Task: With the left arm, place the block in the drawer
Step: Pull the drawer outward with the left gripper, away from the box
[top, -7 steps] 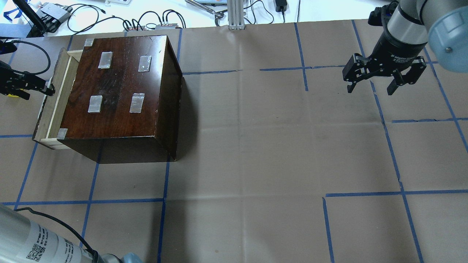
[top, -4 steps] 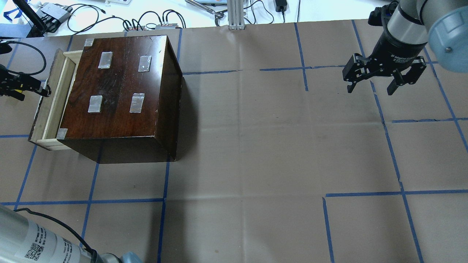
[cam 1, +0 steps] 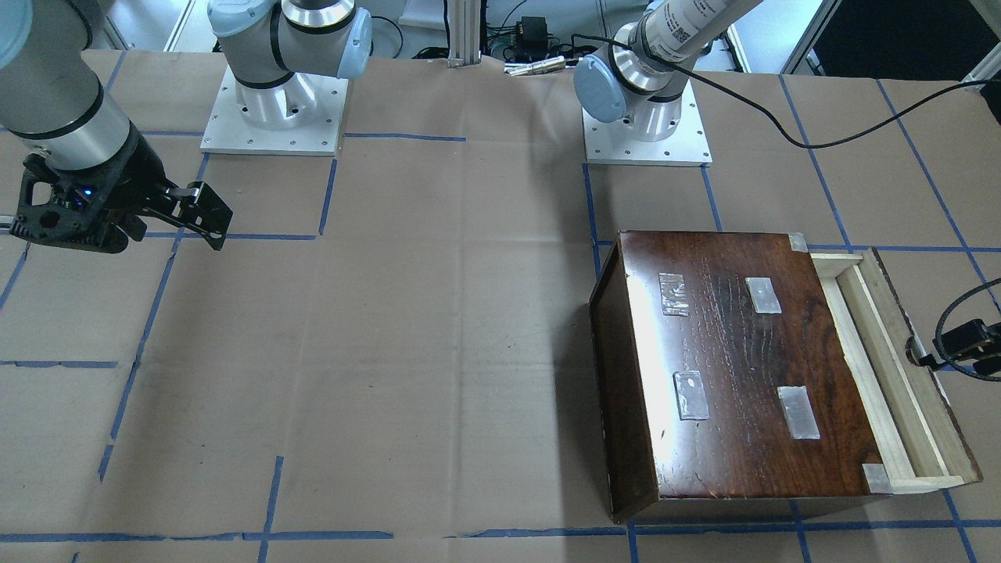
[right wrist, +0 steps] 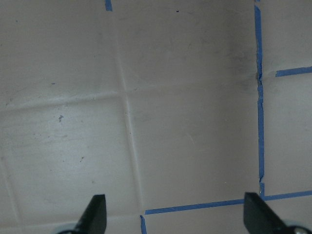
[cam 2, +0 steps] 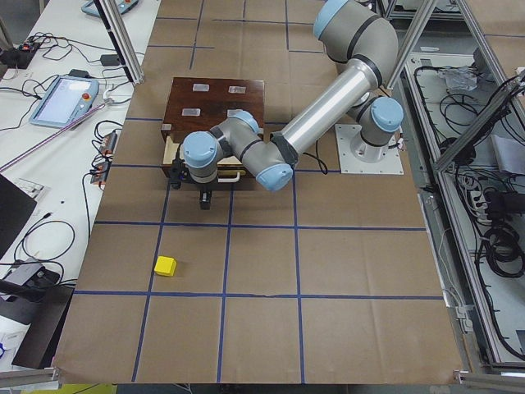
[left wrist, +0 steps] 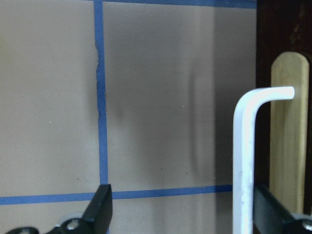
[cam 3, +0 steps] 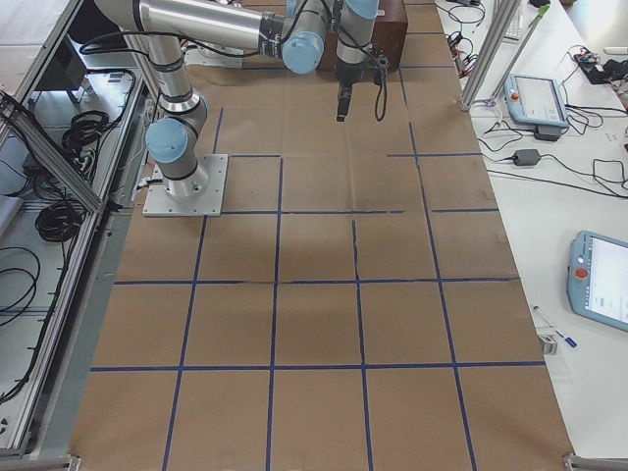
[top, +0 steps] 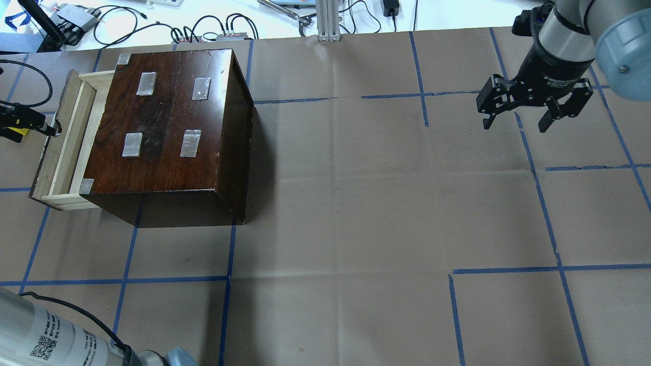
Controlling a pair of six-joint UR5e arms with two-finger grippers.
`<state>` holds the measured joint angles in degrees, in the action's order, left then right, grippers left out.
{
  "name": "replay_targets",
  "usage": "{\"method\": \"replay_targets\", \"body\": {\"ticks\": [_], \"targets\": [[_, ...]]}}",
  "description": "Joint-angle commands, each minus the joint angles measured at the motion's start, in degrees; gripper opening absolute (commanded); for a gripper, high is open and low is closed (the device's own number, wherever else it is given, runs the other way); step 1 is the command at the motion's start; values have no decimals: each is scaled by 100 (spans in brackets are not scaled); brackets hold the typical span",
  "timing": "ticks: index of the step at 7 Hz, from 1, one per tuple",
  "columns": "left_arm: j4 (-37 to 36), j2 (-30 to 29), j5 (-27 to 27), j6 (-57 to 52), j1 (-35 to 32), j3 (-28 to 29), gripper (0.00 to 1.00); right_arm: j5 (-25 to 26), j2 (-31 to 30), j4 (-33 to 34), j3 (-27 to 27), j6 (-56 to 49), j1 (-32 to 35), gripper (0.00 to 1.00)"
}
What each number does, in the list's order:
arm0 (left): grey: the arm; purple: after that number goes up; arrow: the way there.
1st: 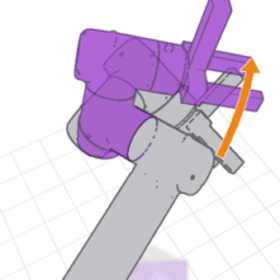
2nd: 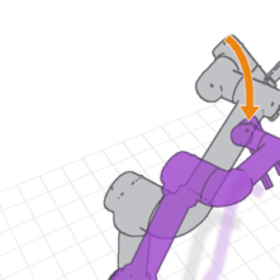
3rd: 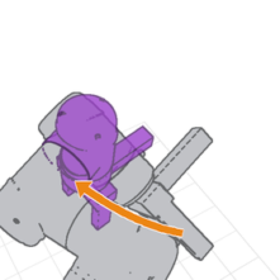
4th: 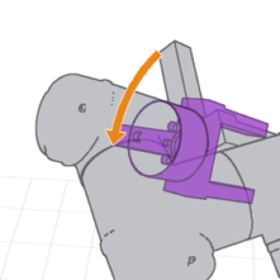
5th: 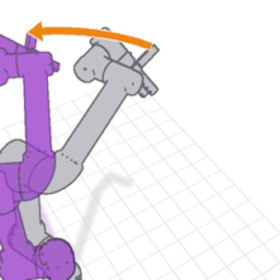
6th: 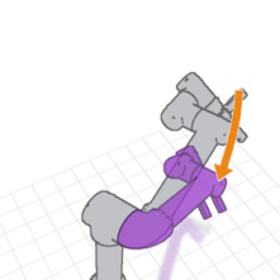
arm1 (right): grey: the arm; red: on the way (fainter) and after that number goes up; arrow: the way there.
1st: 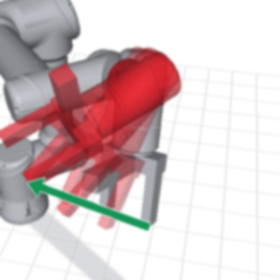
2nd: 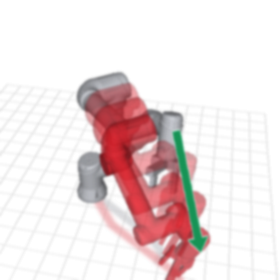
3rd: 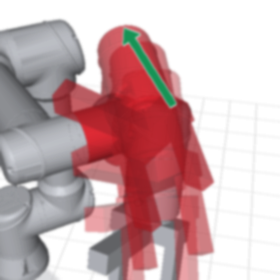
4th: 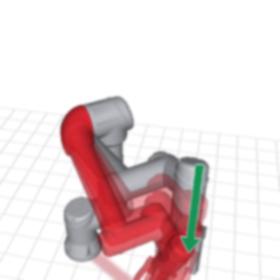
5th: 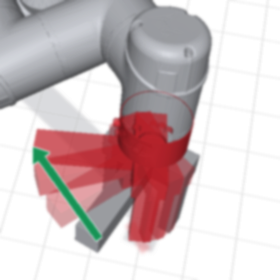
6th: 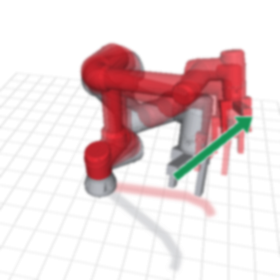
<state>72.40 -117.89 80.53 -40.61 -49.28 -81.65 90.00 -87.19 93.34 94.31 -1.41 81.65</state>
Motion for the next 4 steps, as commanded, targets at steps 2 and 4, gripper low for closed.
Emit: {"method": "replay_targets", "body": {"ticks": [2, 4], "targets": [[-208, -6, 200, -8, 50, 0, 98, 0, 0, 0, 0, 0, 0, 100], [-270, 3, 209, -148, 138, 17, 98, 0, 0, 0, 0, 0, 0, 100]]}}
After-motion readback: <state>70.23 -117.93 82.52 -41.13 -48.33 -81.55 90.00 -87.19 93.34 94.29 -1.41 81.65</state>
